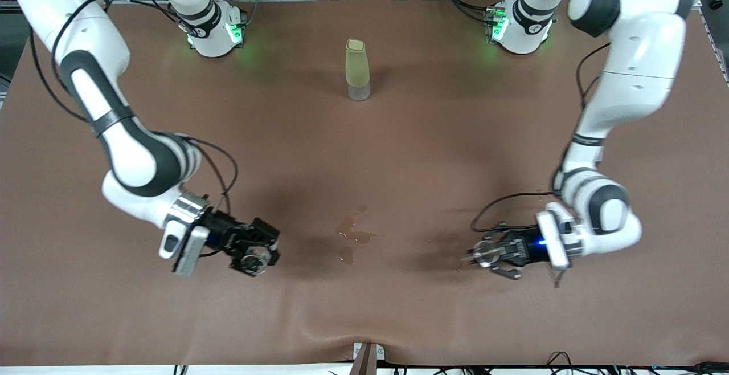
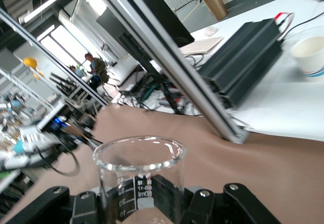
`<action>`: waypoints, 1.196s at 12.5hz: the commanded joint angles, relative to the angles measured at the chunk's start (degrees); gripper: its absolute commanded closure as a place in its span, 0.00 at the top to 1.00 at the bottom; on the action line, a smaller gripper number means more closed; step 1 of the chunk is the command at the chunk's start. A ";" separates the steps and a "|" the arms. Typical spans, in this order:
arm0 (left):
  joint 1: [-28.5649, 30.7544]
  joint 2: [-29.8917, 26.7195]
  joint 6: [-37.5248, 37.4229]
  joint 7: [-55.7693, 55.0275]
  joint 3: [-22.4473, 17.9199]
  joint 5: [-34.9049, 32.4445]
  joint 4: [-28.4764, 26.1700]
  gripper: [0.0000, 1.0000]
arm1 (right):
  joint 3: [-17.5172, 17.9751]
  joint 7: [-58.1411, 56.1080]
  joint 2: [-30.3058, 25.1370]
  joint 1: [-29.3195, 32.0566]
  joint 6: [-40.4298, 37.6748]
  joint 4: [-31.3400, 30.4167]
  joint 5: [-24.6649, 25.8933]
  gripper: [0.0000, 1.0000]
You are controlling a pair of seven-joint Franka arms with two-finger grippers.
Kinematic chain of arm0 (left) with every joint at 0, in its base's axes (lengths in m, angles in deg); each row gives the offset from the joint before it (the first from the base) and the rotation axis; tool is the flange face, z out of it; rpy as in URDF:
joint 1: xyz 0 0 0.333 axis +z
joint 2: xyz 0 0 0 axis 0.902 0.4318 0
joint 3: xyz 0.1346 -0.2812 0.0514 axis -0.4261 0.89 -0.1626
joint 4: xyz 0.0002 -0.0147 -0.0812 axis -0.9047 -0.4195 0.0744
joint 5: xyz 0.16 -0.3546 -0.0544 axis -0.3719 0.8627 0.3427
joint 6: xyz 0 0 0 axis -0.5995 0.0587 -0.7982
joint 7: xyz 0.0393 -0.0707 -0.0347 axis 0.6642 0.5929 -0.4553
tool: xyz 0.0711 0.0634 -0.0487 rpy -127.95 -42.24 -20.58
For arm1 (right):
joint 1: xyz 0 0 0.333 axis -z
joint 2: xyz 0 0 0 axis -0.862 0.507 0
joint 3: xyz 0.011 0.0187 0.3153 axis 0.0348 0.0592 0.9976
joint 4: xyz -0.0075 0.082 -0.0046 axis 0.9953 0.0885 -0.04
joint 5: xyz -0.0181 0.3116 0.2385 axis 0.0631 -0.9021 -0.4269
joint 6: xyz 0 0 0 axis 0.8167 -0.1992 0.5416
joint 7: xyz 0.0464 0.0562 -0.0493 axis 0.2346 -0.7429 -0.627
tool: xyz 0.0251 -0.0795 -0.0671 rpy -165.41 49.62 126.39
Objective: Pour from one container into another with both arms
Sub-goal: 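Return the jigger with the left gripper while the right gripper returns the beaker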
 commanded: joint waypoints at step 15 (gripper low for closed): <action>23.11 5.84 -14.37 17.79 -1.01 -28.36 -7.73 0.00 | -24.71 -44.31 10.29 15.16 -32.58 2.01 6.86 0.00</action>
